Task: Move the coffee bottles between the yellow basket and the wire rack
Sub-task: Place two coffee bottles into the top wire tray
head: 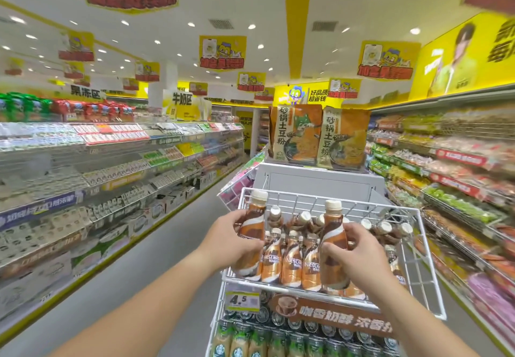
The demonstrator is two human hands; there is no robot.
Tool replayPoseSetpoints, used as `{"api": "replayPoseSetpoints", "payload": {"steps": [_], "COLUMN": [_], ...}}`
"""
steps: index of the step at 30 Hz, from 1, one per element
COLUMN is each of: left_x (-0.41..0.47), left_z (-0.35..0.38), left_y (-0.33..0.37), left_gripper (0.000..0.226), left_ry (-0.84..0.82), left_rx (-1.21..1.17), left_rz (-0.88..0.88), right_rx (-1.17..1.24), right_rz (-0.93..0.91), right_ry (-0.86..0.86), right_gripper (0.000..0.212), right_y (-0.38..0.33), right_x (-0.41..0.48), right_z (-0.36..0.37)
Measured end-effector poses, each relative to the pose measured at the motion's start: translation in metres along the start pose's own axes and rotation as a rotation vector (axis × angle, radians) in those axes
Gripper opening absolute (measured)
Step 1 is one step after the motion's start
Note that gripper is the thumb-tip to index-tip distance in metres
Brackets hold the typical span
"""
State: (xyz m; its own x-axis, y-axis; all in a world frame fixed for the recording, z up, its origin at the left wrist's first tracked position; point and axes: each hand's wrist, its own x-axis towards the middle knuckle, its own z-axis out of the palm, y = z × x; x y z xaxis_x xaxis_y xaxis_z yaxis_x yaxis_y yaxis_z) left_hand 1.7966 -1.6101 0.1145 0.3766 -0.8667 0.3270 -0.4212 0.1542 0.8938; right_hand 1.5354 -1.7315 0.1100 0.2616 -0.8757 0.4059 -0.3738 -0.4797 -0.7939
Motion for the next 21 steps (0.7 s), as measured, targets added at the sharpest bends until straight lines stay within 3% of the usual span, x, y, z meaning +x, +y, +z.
{"api": "replayPoseSetpoints", "payload": {"steps": [4,8,10,16,18,21], "left_x": [0.037,0.059,0.070,0.096,0.099,0.098], "left_z": [0.023,0.052,0.061,0.077,0.079,0.083], "left_y": [-0.034,-0.073,-0.088,-0.119,-0.125,-0.125], "left_gripper": [0.052,0.079,0.073,0.059,0.059,0.071], "left_ry": [-0.079,-0.076,-0.027,0.033,0.067,0.082], "left_rx": [0.001,-0.012,-0.027,0.027,0.054,0.095], "left_rz": [-0.103,-0.206,-0.265,-0.377,-0.380,-0.365], "right_rx": [0.003,0.012,0.026,0.024,0.022,-0.012], "right_rz": [0.084,0.182,0.234,0.308,0.309,0.291], "right_ry": [-0.024,-0.139,-0.155,-0.174,-0.194,-0.207], "right_gripper": [0.072,0.069,0.066,0.032,0.039,0.071], "right_y": [0.016,0.042,0.057,0.084,0.087,0.086], "right_x": [0.027,0.047,0.055,0.079,0.084,0.084], "right_z": [0.031,0.077,0.098,0.138,0.146,0.155]}}
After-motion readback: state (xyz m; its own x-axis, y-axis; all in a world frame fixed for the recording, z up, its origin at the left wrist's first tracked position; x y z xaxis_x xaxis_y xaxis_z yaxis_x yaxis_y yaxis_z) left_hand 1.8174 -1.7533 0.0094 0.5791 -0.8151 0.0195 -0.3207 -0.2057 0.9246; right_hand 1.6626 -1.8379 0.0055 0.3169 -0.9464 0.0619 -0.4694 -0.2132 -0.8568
